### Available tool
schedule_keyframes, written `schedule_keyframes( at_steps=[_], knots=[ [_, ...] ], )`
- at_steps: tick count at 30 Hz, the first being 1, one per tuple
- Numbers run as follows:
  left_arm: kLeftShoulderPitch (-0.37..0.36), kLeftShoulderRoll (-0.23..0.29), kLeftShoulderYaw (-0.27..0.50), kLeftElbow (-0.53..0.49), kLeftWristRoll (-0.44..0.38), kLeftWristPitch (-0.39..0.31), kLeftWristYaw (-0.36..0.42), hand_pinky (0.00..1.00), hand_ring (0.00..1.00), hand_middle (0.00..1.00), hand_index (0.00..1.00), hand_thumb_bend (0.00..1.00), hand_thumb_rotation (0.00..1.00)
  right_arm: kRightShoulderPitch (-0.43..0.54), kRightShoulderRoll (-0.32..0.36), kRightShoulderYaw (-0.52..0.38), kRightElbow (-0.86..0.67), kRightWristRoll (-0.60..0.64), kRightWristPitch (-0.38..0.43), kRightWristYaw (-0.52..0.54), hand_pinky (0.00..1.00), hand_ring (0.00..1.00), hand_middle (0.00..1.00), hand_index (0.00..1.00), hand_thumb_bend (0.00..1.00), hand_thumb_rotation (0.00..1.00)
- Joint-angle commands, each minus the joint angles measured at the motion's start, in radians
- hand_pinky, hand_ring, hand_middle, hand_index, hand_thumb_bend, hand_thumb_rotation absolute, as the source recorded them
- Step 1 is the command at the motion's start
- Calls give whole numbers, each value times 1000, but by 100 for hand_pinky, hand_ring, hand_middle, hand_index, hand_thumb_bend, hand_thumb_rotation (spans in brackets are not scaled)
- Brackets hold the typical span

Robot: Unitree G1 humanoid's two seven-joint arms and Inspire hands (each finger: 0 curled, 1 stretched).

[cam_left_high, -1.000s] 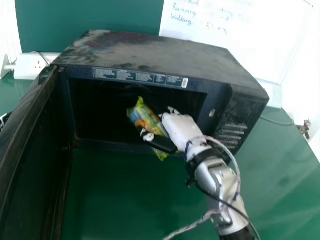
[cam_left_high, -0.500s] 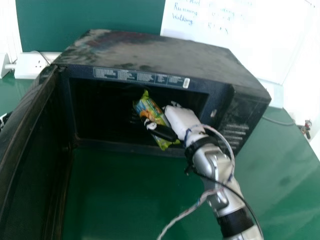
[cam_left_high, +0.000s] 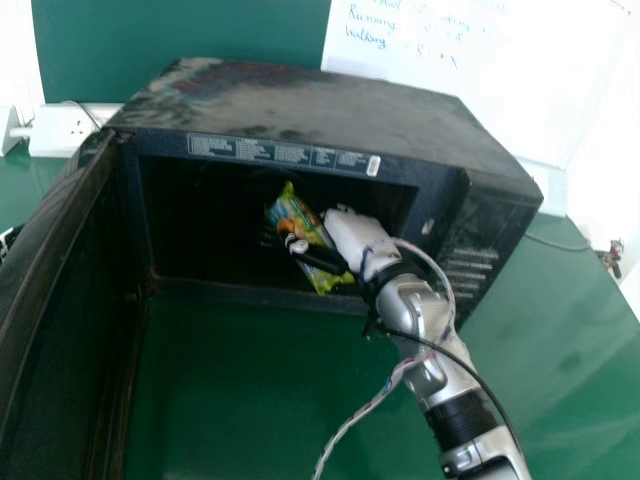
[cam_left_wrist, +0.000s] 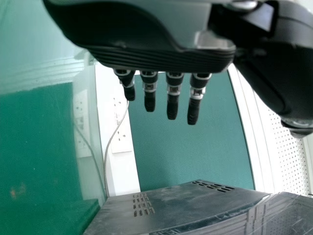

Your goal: Put biscuit inside oven

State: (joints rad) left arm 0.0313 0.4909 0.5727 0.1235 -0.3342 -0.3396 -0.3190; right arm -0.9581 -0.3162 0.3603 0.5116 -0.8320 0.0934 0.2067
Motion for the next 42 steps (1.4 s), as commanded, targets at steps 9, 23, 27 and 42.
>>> schedule_keyframes(
  at_steps=[9, 23, 27, 42],
  knots=[
    [15, -11, 6, -3, -2, -9, -2, 94, 85, 86, 85, 85, 81, -67, 27, 24, 119, 22, 7, -88, 11, 16, 46, 48, 52, 0],
    [21, -17, 5, -13, -3, -7, 1, 95, 85, 84, 83, 82, 71, -185, 90, 31, 333, 98, -54, -198, 11, 16, 46, 48, 52, 0],
    [20, -18, 5, -9, -12, -16, -12, 94, 86, 84, 82, 80, 68, -214, 100, 36, 414, 121, -89, -236, 11, 16, 46, 48, 52, 0],
    [21, -17, 6, -20, -14, 1, -7, 94, 86, 84, 80, 80, 75, -305, 127, 61, 603, 133, -143, -291, 12, 16, 46, 48, 52, 0]
  ],
)
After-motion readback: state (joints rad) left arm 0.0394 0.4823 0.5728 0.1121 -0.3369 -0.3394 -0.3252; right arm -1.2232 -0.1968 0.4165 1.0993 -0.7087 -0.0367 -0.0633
